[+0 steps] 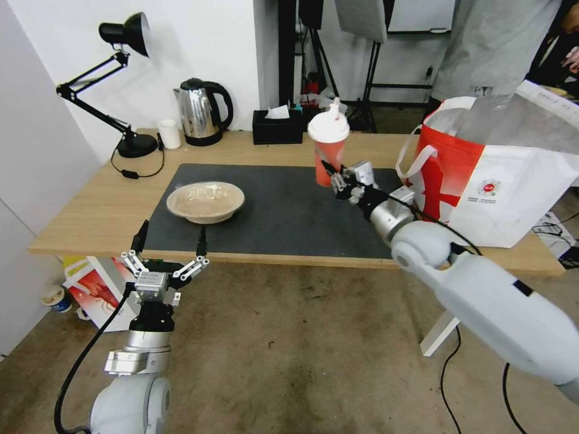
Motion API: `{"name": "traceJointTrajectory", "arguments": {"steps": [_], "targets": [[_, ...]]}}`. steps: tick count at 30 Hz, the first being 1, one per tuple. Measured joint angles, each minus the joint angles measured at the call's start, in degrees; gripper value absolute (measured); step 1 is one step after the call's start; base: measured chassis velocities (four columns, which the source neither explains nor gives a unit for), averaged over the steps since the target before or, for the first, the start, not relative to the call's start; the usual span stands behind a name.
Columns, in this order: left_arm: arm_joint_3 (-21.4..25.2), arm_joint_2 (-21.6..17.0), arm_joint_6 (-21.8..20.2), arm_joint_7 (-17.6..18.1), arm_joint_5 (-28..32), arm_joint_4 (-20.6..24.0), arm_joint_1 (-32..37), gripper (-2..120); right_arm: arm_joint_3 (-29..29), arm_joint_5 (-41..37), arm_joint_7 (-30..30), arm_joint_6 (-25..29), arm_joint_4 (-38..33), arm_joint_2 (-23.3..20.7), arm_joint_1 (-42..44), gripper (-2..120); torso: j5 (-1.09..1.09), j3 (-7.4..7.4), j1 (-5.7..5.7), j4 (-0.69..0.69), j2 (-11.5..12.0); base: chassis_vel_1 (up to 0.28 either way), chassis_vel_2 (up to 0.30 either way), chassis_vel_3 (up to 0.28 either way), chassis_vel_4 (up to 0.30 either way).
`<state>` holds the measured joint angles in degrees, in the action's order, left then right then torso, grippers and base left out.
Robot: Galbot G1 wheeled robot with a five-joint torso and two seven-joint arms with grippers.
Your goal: Pick up the trash from the table and place it into the takeout bag.
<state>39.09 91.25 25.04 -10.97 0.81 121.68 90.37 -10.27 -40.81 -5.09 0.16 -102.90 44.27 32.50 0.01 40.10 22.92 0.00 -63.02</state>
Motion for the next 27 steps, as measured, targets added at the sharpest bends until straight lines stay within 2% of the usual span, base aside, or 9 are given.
{"name": "traceJointTrajectory", "arguments": {"steps": [11,15,27], "targets": [[-0.76,0.01,0.07,-0.04,-0.04,-0.33,-0.48,100,7.41,-3.74,-0.01,-1.49,-7.74,-7.67,3.78,7,-0.01,0.0,0.0,0.01,0.0,0.0,0.0,0.0,0.0],[-1.0,0.02,0.13,-0.05,-0.05,-0.35,-0.5,100,9.79,-4.41,0.03,-1.57,-8.83,-9.35,5.4,7,-0.01,0.0,0.0,-0.01,0.0,0.0,0.0,0.0,0.0],[-1.94,0.05,0.16,-0.1,-0.14,-1.13,-1.34,100,22.29,-6.81,1.58,-1.45,-11.09,-14.53,15.01,7,0.01,0.0,0.0,0.0,0.0,0.0,0.0,0.0,0.0]]}}
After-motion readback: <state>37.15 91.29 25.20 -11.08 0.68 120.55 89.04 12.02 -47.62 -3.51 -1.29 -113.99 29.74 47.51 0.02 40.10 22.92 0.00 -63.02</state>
